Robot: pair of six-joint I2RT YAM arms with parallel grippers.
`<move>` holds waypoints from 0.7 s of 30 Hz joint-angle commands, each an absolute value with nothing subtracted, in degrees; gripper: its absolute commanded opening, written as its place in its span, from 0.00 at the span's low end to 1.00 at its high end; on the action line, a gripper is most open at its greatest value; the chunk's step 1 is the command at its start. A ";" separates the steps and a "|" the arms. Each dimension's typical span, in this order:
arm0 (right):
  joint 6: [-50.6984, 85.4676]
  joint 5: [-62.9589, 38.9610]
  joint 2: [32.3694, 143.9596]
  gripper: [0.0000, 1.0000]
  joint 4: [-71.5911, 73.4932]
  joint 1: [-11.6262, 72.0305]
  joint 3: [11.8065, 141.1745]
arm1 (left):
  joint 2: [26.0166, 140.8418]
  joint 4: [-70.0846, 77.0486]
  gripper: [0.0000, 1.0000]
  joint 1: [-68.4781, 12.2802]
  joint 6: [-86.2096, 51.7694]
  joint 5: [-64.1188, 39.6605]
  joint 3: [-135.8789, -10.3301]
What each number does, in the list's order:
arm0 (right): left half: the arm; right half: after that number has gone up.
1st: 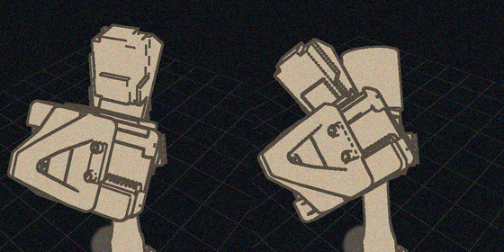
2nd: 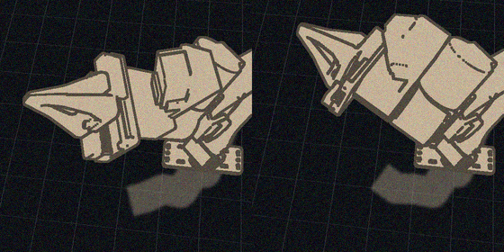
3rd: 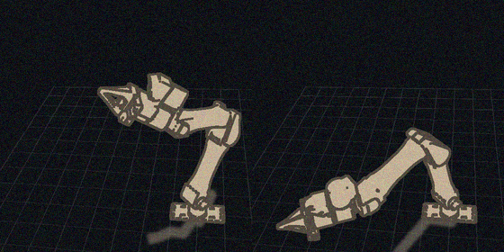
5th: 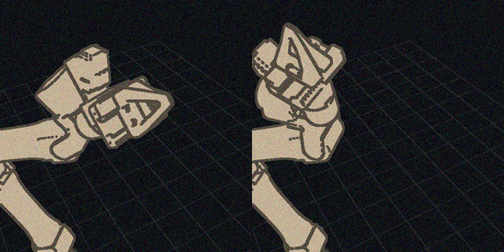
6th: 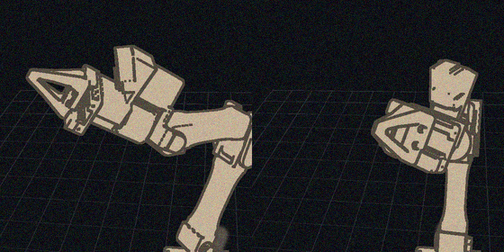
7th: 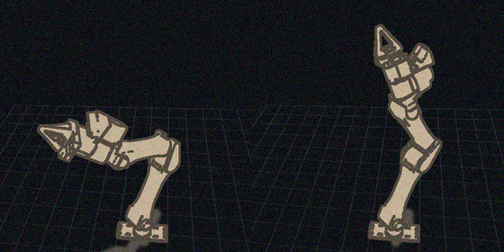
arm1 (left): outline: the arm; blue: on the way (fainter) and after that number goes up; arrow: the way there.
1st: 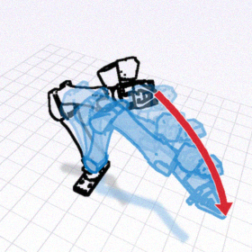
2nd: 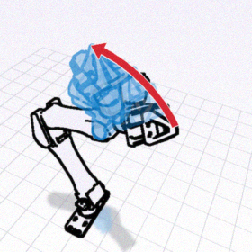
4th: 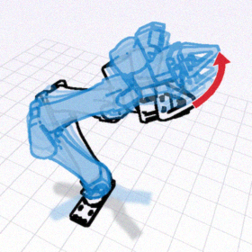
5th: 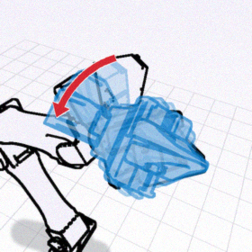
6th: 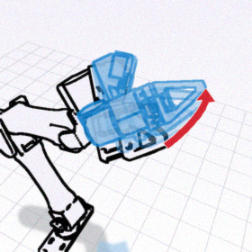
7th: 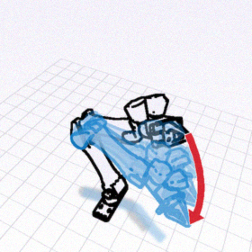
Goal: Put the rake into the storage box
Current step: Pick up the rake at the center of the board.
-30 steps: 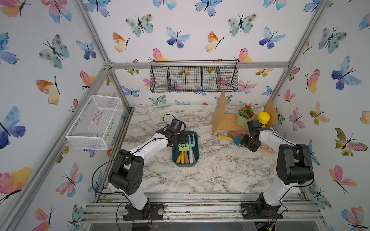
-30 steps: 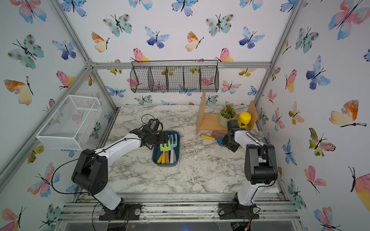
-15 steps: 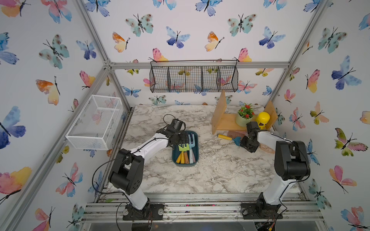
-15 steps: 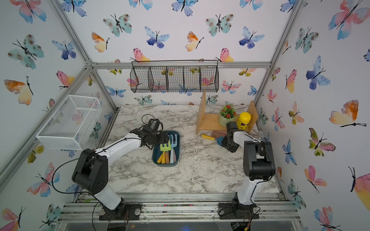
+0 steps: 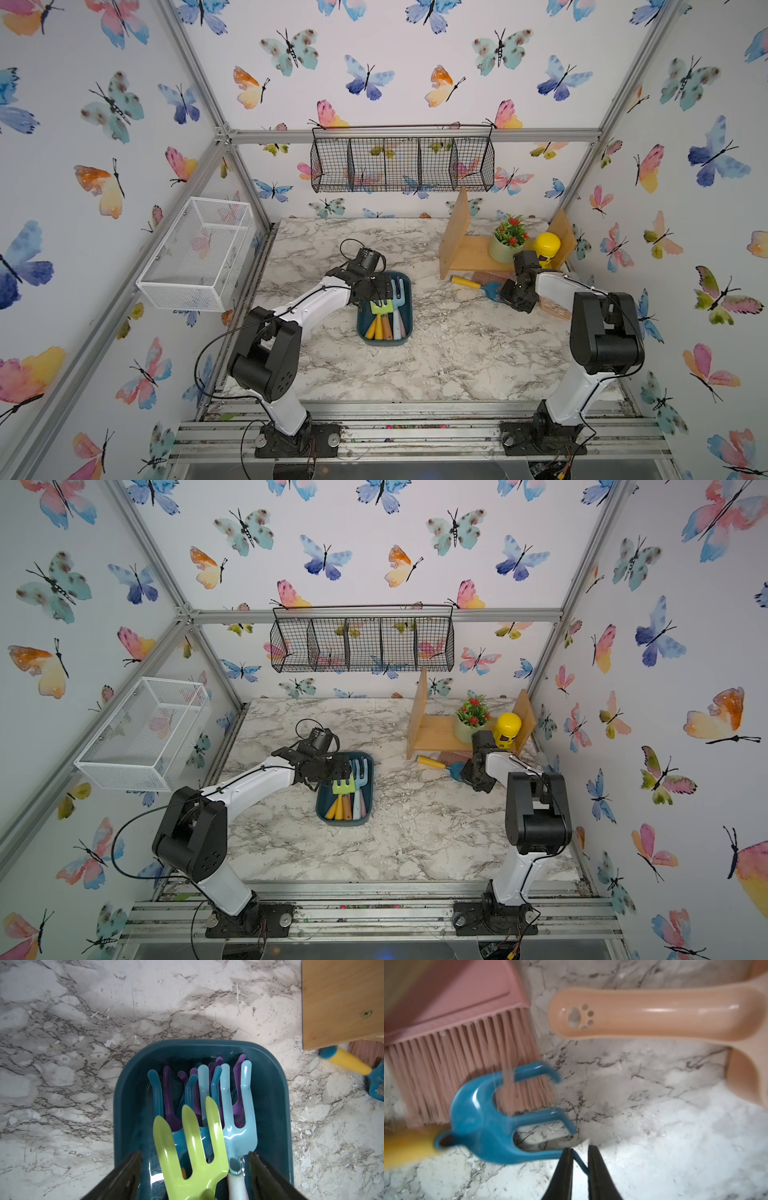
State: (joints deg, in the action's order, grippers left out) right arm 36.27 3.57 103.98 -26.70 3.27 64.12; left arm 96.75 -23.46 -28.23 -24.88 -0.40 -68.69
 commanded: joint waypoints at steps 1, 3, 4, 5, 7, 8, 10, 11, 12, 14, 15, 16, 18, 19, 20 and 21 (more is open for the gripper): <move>35.42 5.73 103.98 0.11 -28.22 2.82 64.69 | 97.73 -24.26 0.84 -28.25 -25.23 -2.32 -70.27; 35.46 5.24 103.31 0.09 -28.27 2.81 64.22 | 97.82 -24.26 0.84 -28.22 -25.26 -2.39 -70.34; 35.51 4.96 102.82 0.08 -28.22 2.81 63.91 | 97.82 -24.29 0.84 -28.27 -25.31 -2.53 -70.38; 35.68 4.63 102.26 0.08 -28.19 2.81 63.42 | 97.80 -24.32 0.84 -28.21 -25.31 -2.63 -70.40; 35.86 3.63 101.05 0.08 -28.21 2.81 62.37 | 97.79 -24.26 0.84 -28.22 -25.31 -2.83 -70.40; 35.86 3.00 100.38 0.08 -28.25 2.81 61.88 | 97.81 -24.27 0.84 -28.27 -25.31 -2.83 -70.49; 35.77 1.20 98.35 0.08 -28.39 2.82 60.54 | 97.73 -24.26 0.84 -28.23 -25.26 -3.20 -70.48; 35.58 0.41 97.21 0.08 -28.46 2.81 59.78 | 97.71 -24.12 0.85 -28.23 -25.16 -3.46 -70.52; 35.14 -0.51 95.77 0.08 -28.60 2.82 58.99 | 97.60 -23.96 0.86 -28.24 -25.03 -3.96 -70.57; 33.89 -1.85 92.87 0.08 -29.35 2.81 57.75 | 97.35 -23.57 0.90 -28.24 -24.79 -5.01 -70.66; 33.10 -2.19 91.20 0.08 -30.17 2.81 57.32 | 97.17 -23.20 0.93 -28.24 -24.53 -5.71 -70.66; 32.37 -2.17 89.54 0.08 -31.31 2.81 57.07 | 96.91 -22.89 0.94 -28.25 -24.36 -6.41 -70.67; 31.26 -1.32 86.39 0.08 -33.98 2.81 56.95 | 96.25 -21.98 0.95 -28.26 -24.09 -7.49 -70.67; 30.64 -0.70 84.76 0.08 -35.43 2.81 57.11 | 95.98 -21.47 0.95 -28.24 -24.05 -8.13 -70.66; 30.31 -0.26 83.51 0.09 -36.79 2.81 57.43 | 95.75 -20.96 0.95 -28.25 -23.93 -8.70 -70.75; 29.86 -0.10 82.18 0.09 -38.26 2.81 57.88 | 95.47 -20.48 0.95 -28.24 -23.93 -9.47 -70.84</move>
